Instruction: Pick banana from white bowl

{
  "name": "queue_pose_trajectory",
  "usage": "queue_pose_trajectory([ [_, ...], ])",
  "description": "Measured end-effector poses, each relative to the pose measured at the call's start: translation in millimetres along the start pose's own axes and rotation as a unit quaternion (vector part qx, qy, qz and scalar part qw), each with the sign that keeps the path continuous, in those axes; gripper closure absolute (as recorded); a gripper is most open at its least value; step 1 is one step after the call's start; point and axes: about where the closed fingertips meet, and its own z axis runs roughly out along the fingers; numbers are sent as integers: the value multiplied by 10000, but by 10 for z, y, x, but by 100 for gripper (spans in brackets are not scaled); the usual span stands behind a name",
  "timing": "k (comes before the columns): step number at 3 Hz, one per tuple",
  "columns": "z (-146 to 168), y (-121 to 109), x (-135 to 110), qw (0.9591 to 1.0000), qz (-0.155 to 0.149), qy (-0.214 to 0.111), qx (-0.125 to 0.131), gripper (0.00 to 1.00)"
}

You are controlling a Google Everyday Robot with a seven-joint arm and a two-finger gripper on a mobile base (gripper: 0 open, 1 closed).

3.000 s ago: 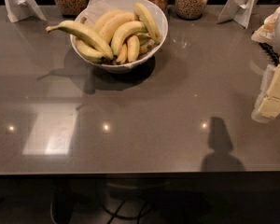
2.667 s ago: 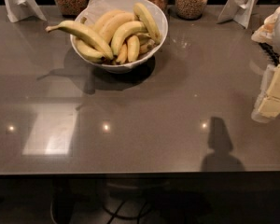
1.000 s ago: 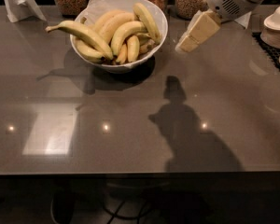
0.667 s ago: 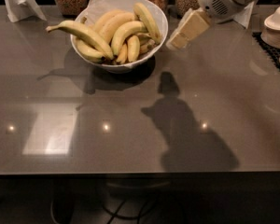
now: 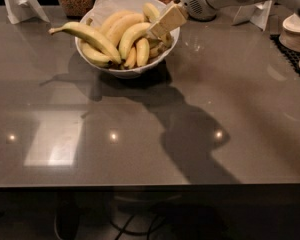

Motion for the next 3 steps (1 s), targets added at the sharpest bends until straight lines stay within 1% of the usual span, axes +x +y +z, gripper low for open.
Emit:
queue_pose_trajectory([
  [1,273,-51,-66,9993,278,-253,-3,19],
  [2,435,-80,-72,9981,494,-367,-16,41],
  [3,553,-103,-40,9969,679,-397,-28,51],
])
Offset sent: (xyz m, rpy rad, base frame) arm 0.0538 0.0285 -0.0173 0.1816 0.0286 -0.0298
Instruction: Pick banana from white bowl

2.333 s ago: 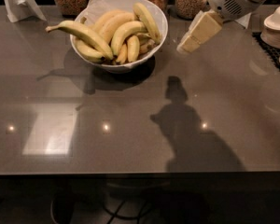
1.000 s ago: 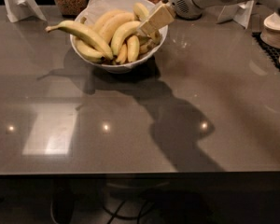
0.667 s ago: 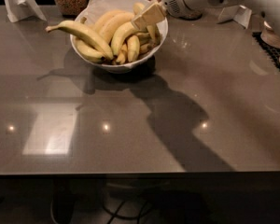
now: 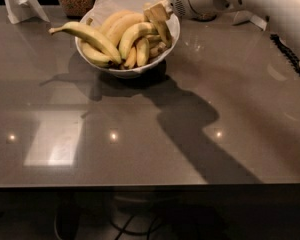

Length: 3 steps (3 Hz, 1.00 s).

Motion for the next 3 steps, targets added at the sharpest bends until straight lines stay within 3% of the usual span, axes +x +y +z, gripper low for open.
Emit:
queue_pose_trajectory([
  [3,151,30,167,9992,374,117,-110,48],
])
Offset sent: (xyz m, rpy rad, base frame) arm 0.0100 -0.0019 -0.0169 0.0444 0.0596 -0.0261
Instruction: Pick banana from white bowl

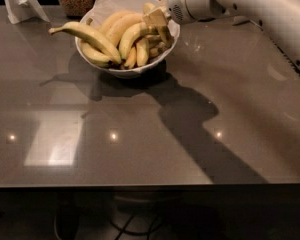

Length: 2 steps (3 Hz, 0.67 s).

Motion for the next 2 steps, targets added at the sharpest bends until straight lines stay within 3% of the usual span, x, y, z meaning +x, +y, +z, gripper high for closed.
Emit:
queue_pose_trajectory([
  [1,33,-3,93,9999,107,98,-14,49],
  [2,49,-18,171,9997,187,181,3,62],
])
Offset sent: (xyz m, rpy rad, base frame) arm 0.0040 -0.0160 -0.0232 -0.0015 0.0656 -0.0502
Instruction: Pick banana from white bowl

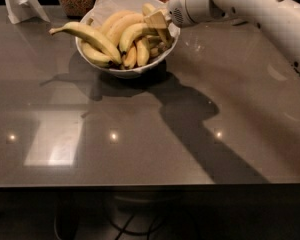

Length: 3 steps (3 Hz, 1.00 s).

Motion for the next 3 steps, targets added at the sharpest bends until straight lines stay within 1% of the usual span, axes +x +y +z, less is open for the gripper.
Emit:
queue_pose_trajectory([
  [1,-23,-14,-27,10000,-2,-6,20,82],
  [2,-118,-91,-131,9996,-90,-167,202,100],
  [3,-244,-158,-300,9982,-229,-407,368,100],
])
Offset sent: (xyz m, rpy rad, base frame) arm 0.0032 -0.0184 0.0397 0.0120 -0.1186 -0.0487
